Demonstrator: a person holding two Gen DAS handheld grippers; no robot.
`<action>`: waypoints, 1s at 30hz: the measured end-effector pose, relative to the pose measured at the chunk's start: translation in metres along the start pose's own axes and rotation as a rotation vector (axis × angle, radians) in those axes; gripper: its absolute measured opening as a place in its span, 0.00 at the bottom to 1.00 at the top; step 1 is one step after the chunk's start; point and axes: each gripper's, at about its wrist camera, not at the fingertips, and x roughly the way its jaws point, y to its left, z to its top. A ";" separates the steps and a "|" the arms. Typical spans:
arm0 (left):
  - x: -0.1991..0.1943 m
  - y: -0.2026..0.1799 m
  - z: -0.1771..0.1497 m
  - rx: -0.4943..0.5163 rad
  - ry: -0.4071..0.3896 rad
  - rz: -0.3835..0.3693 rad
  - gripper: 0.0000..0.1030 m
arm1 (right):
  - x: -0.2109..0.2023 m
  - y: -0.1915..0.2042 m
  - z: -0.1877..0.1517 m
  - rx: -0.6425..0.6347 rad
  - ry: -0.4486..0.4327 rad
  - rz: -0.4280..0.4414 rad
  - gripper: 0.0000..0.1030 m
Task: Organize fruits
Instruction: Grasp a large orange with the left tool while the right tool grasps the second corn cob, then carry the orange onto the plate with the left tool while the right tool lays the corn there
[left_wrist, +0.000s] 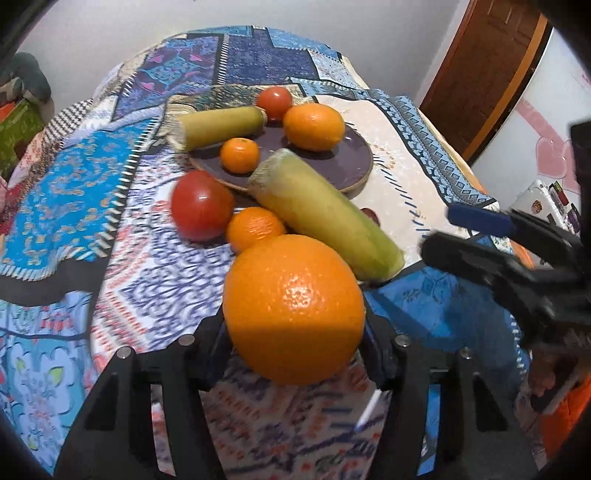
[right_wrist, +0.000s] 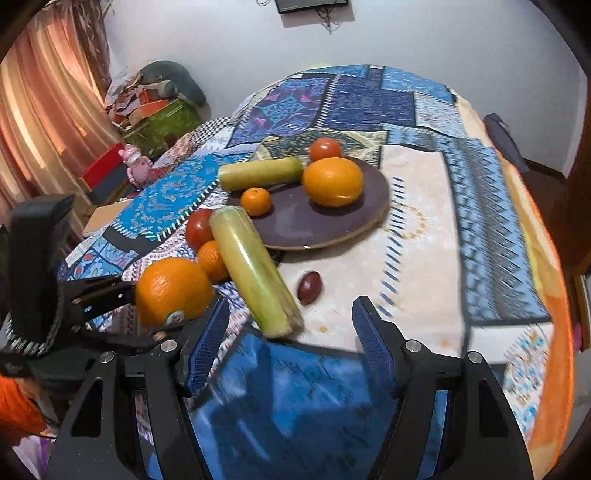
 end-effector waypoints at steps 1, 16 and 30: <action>-0.003 0.003 -0.001 -0.001 -0.002 0.003 0.57 | 0.005 0.003 0.003 -0.009 0.004 0.006 0.65; -0.023 0.050 -0.006 -0.073 -0.033 0.038 0.57 | 0.062 0.024 0.011 -0.125 0.117 0.015 0.44; -0.034 0.038 0.022 -0.053 -0.099 0.029 0.57 | 0.047 0.021 0.010 -0.104 0.048 0.047 0.33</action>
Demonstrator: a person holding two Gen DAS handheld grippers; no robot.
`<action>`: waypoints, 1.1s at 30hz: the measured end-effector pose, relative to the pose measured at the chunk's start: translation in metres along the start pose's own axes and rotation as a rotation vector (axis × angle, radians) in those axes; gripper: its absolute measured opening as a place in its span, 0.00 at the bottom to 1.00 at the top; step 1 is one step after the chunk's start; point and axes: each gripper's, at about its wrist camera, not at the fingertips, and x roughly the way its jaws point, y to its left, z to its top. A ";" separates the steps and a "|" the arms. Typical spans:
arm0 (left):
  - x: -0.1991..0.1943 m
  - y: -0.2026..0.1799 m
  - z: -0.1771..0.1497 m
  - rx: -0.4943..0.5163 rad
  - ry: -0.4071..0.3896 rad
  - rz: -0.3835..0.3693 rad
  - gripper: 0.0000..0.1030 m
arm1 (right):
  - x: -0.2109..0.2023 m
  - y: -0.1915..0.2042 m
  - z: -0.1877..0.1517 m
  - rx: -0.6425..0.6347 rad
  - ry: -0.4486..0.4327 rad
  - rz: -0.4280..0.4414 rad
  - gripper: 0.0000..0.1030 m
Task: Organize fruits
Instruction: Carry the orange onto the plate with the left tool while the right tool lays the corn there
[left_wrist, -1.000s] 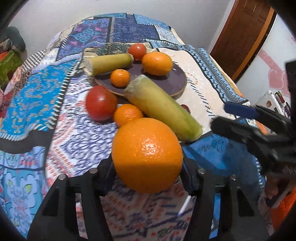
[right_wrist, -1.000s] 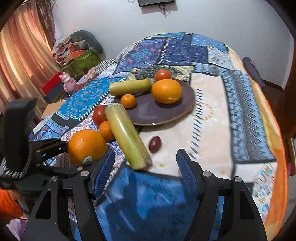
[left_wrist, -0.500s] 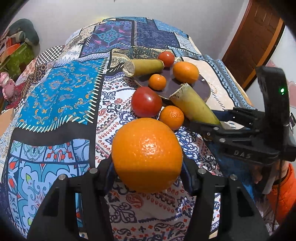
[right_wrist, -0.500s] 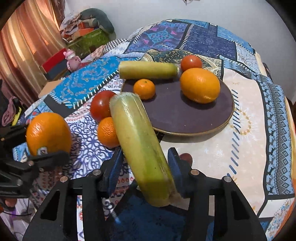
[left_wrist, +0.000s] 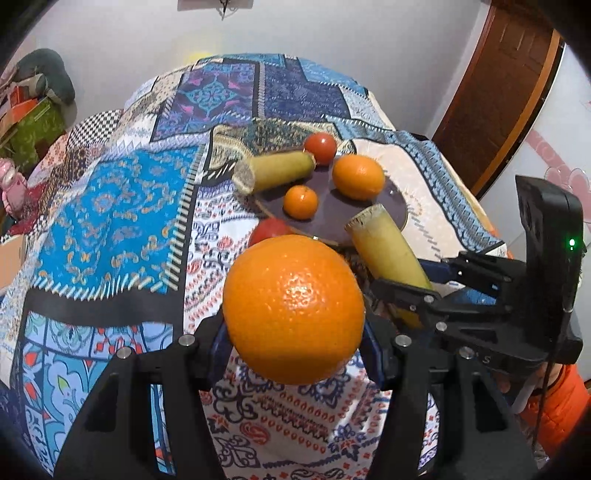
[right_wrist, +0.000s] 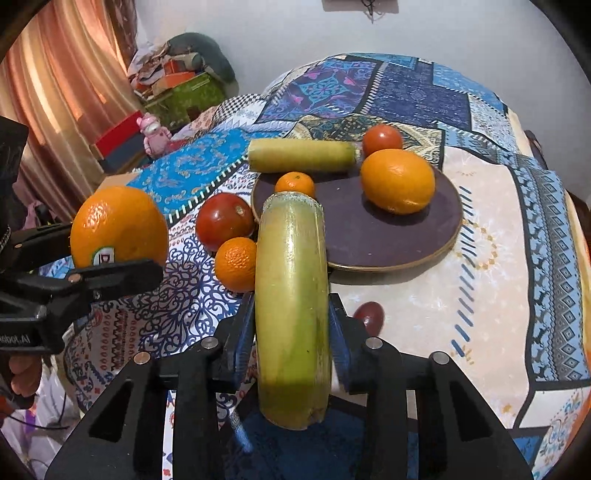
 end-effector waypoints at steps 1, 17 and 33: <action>-0.001 -0.002 0.004 0.006 -0.008 0.000 0.57 | -0.003 -0.002 0.001 0.008 -0.009 -0.001 0.33; 0.022 -0.035 0.071 0.032 -0.069 -0.038 0.57 | -0.039 -0.058 0.037 0.114 -0.144 -0.129 0.33; 0.095 -0.040 0.112 0.031 -0.005 -0.020 0.57 | 0.005 -0.097 0.061 0.121 -0.048 -0.164 0.33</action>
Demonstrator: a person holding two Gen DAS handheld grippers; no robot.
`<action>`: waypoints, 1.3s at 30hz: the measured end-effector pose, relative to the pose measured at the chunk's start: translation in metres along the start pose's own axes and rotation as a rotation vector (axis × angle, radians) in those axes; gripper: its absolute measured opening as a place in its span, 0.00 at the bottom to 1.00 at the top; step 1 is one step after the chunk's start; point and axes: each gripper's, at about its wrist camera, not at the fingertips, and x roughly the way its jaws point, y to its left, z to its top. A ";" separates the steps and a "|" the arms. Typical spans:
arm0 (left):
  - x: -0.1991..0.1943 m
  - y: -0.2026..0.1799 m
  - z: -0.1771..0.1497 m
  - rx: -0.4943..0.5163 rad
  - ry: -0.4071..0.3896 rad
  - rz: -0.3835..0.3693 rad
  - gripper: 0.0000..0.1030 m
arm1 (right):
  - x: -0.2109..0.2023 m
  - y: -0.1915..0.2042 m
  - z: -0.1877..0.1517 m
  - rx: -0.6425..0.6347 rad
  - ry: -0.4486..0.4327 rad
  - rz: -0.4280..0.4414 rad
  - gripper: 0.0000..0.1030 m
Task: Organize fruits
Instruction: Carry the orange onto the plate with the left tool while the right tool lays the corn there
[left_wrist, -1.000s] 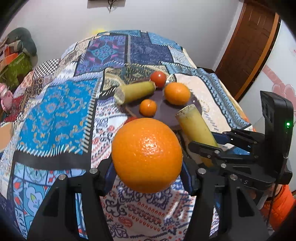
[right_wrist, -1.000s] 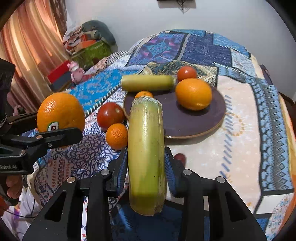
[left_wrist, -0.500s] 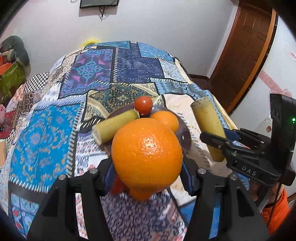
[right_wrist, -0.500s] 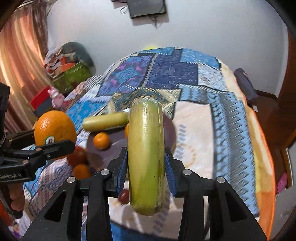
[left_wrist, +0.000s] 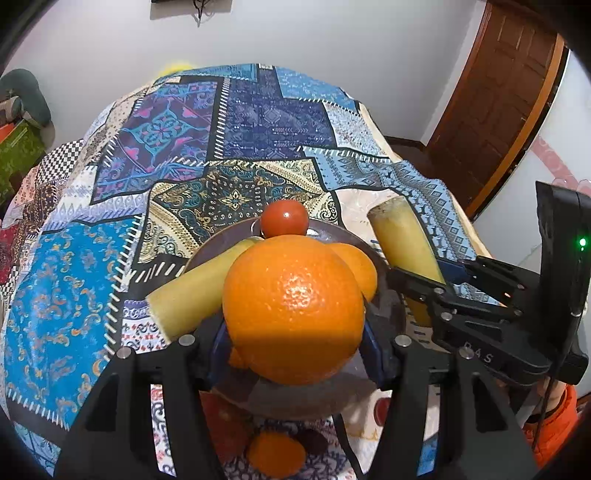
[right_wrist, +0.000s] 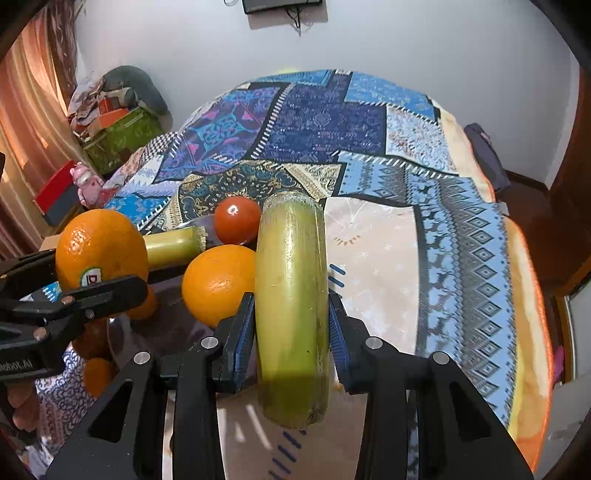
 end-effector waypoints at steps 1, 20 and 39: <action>0.002 -0.001 0.000 0.001 0.003 0.002 0.57 | 0.003 -0.001 0.001 0.003 0.007 0.002 0.33; 0.028 0.003 -0.001 -0.006 0.048 0.014 0.57 | 0.015 -0.012 0.009 -0.016 0.047 0.033 0.35; -0.049 -0.004 -0.007 0.060 -0.093 0.035 0.59 | -0.038 0.008 0.003 -0.056 -0.049 0.042 0.36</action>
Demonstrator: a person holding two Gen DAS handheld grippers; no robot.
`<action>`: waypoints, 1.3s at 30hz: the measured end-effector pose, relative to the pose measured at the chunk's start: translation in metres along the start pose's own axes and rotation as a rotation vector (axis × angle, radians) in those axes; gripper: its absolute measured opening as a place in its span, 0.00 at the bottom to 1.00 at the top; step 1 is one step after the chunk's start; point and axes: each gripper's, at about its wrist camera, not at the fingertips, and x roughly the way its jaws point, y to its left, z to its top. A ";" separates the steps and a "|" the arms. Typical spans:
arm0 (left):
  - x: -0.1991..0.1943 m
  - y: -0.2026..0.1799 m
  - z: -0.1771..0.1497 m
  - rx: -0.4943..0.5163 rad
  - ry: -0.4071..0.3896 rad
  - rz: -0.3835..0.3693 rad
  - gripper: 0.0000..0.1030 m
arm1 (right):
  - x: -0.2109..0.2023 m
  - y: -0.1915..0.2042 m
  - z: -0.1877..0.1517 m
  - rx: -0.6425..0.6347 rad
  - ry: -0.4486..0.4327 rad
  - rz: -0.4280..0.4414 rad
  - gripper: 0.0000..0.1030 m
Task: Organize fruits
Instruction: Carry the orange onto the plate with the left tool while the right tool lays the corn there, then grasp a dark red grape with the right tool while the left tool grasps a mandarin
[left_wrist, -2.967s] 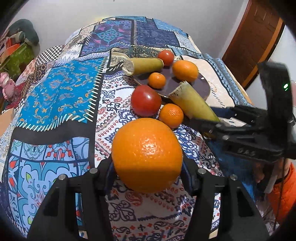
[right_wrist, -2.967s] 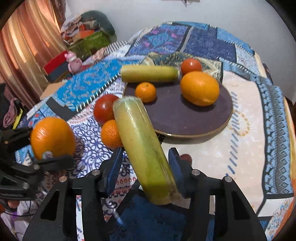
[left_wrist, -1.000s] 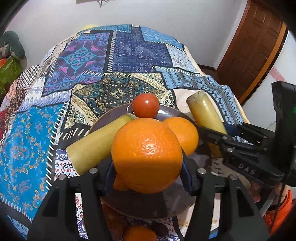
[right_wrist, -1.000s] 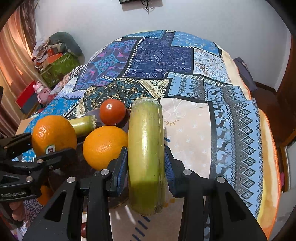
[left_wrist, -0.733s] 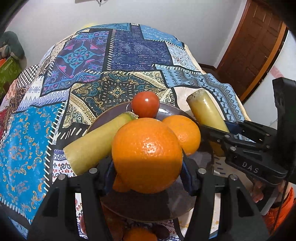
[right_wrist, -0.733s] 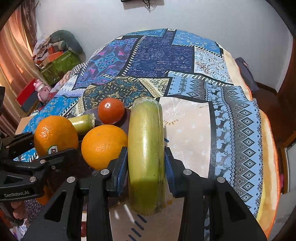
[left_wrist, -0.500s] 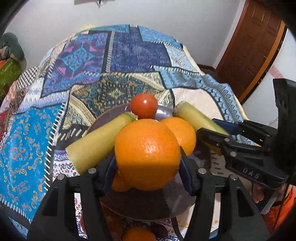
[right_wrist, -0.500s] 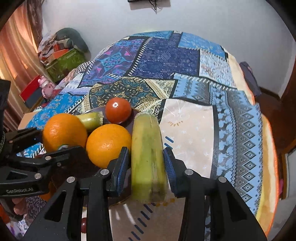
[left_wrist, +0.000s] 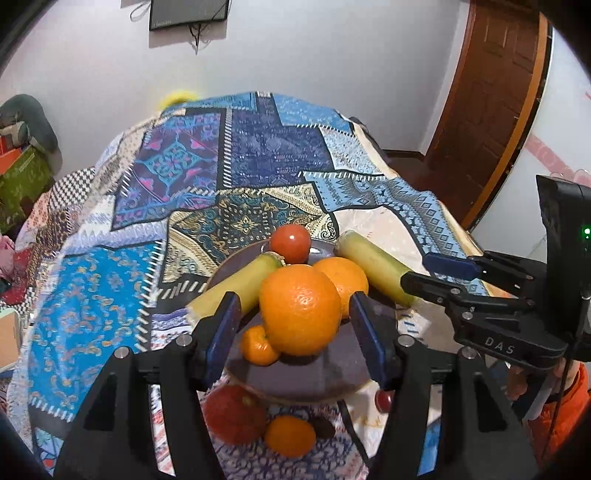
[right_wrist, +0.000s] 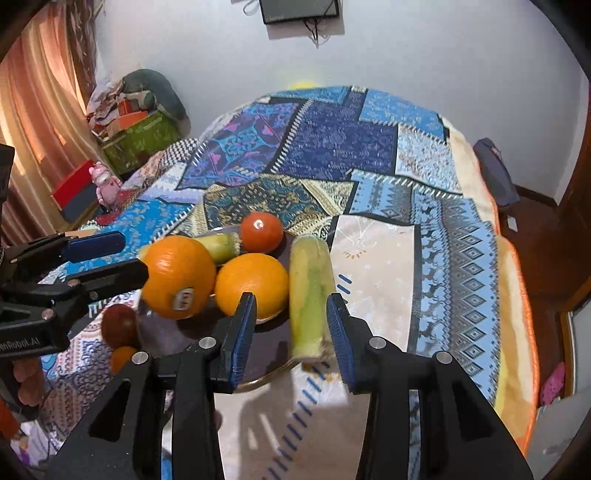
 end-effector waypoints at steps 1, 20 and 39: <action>-0.008 0.001 -0.003 0.008 -0.004 0.004 0.59 | -0.004 0.002 -0.001 -0.004 -0.008 0.001 0.36; -0.034 0.018 -0.084 -0.005 0.119 -0.005 0.64 | -0.026 0.030 -0.054 0.019 0.027 0.031 0.42; 0.005 0.007 -0.097 -0.020 0.192 -0.062 0.45 | 0.018 0.052 -0.079 0.003 0.124 0.067 0.37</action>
